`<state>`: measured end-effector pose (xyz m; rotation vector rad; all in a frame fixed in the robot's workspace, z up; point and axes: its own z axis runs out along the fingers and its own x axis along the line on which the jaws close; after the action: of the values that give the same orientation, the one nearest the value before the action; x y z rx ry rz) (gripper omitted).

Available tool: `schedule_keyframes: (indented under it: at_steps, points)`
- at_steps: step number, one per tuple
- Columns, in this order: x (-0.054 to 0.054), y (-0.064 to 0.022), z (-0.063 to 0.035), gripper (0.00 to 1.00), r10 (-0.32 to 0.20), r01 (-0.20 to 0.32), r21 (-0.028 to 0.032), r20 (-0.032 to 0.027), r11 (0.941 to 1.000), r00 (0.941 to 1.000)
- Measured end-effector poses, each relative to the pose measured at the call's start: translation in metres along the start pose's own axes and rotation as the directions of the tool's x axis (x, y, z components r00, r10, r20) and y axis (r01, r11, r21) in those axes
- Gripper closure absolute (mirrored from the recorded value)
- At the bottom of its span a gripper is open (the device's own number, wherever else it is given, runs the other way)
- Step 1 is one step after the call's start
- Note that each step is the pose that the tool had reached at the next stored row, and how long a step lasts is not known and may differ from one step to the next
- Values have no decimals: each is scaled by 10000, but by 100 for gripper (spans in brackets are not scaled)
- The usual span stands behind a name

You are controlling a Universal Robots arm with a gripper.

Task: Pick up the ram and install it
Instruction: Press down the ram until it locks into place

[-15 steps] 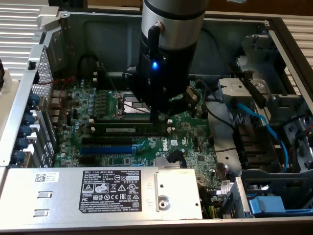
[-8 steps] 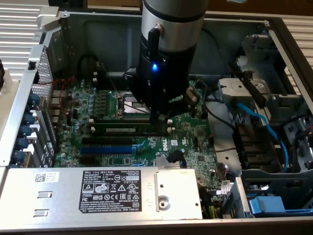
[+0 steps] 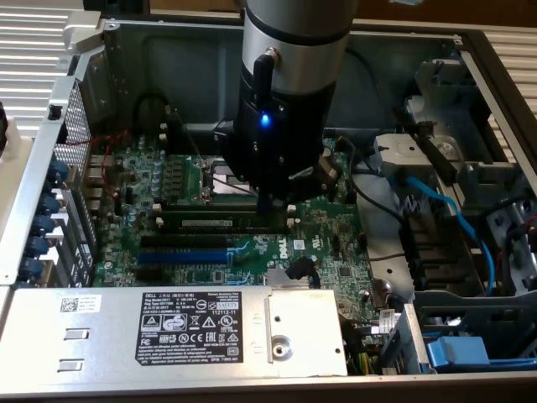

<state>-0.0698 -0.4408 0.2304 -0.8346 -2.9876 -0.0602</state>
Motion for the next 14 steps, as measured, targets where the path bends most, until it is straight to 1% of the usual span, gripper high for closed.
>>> schedule_keyframes:
  at_steps: [14]
  points:
    - [-1,-1,17,89,0,0,2,0,10000,10000]
